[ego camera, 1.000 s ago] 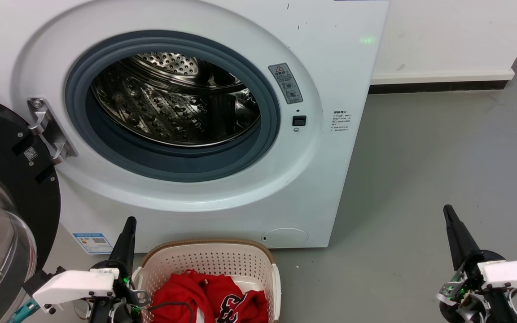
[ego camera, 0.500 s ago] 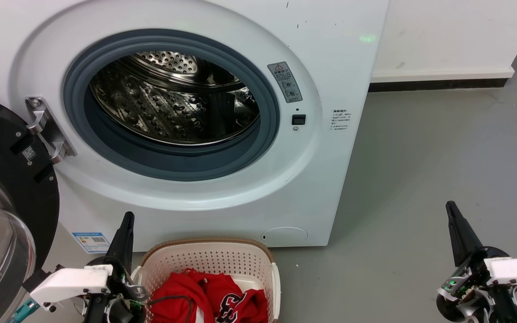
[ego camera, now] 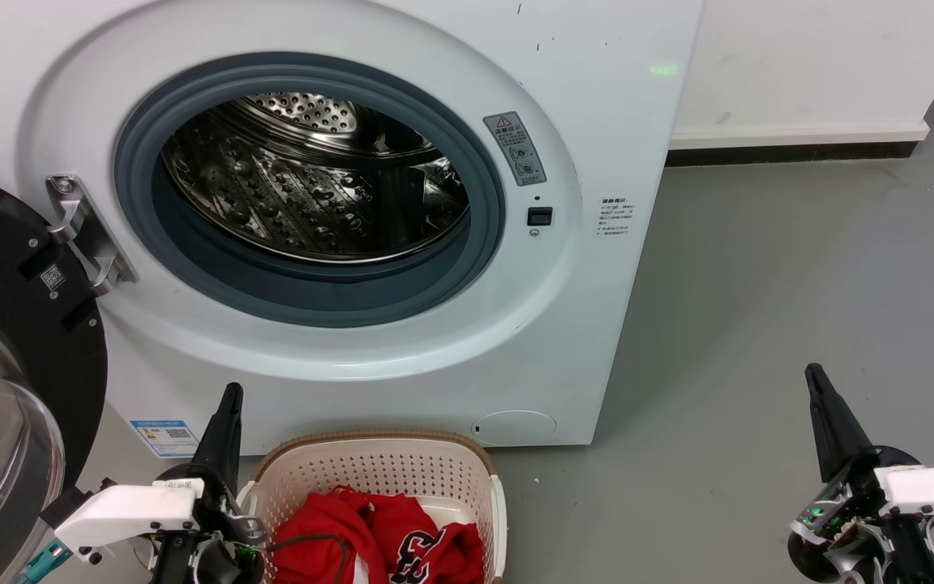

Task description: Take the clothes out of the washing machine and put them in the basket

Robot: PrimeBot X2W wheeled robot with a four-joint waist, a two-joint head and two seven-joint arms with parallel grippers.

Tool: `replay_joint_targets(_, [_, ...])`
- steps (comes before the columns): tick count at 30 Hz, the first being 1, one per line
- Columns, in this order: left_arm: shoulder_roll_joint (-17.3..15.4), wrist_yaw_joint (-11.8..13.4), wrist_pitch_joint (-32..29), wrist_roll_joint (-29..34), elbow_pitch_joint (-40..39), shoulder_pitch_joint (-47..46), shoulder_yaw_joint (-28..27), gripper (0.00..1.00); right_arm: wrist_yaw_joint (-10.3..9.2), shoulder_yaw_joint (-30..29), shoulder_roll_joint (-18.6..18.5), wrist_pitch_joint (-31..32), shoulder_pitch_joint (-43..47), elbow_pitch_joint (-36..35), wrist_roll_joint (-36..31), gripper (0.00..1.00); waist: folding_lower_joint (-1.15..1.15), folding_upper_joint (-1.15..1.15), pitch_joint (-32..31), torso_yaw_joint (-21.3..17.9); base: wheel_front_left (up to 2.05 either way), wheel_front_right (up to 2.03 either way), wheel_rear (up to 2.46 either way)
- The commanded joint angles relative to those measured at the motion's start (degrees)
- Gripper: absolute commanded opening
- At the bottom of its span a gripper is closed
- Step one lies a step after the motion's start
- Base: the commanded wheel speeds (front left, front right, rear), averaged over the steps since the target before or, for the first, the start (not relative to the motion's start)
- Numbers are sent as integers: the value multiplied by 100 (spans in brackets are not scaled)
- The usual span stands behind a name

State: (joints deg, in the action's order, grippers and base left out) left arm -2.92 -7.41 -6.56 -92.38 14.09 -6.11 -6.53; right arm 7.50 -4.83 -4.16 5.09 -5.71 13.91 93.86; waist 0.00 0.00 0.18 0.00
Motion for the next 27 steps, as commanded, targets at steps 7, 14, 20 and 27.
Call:
replay_joint_targets(7, [11,-28,-14,-6,1,-31,-20,0,-2,-25,19,36,-77,17,-23,0,0,0,0,0,0,0,0])
replay_joint_targets(14, [11,-28,-14,-6,1,-31,-20,0,-2,-39,25,49,-79,17,-39,0,0,0,0,0,0,0,0])
replay_joint_targets(20, [11,-28,-14,-6,1,-31,-20,0,-2,-54,36,49,-81,18,-49,0,0,0,0,0,0,0,0])
replay_joint_targets(27, [11,-28,-13,-6,0,-31,-19,0,-2,-64,43,55,-83,18,-62,0,0,0,0,0,0,0,0])
